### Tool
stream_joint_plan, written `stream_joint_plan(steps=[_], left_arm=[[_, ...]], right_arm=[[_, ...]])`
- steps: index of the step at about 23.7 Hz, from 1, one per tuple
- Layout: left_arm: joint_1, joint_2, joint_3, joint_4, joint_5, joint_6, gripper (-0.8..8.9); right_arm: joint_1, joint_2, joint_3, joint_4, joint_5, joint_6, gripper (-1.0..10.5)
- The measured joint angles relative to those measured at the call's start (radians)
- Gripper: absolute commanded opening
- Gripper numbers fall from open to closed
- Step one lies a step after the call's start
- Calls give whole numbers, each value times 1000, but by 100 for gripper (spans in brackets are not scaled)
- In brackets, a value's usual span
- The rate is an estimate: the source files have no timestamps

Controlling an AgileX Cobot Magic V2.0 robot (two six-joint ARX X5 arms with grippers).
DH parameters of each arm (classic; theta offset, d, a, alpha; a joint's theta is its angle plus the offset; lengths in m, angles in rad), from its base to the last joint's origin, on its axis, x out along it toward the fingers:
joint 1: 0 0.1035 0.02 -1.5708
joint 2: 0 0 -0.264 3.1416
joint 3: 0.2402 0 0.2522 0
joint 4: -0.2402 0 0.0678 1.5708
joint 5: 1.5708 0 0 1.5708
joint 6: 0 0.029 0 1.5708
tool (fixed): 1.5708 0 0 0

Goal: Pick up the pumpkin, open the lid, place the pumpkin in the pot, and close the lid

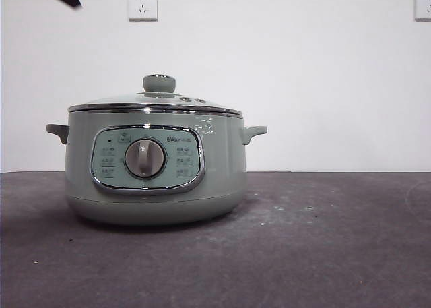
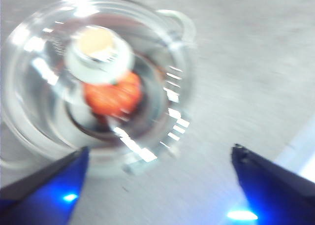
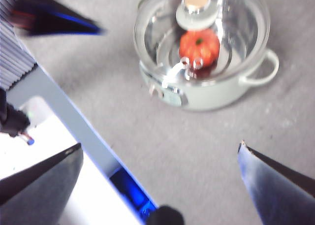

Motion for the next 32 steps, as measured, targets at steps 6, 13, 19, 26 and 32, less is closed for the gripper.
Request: stream_joint_plan(steps=[6, 13, 19, 26, 32], left_arm=[[0, -126, 0, -125, 73, 0, -8], [0, -135, 0, -143, 73, -3, -4], [0, -135, 0, -145, 73, -4, -3], [0, -135, 0, -146, 73, -4, -3], [0, -135, 0, -145, 72, 0, -4]], right_arm=[[0, 0, 0, -61, -33, -5, -8], [0, 0, 0, -62, -50, -8, 1], [0, 0, 0, -62, -49, -8, 1], [0, 0, 0, -62, -49, -8, 1], [0, 0, 0, -62, -49, -8, 1]])
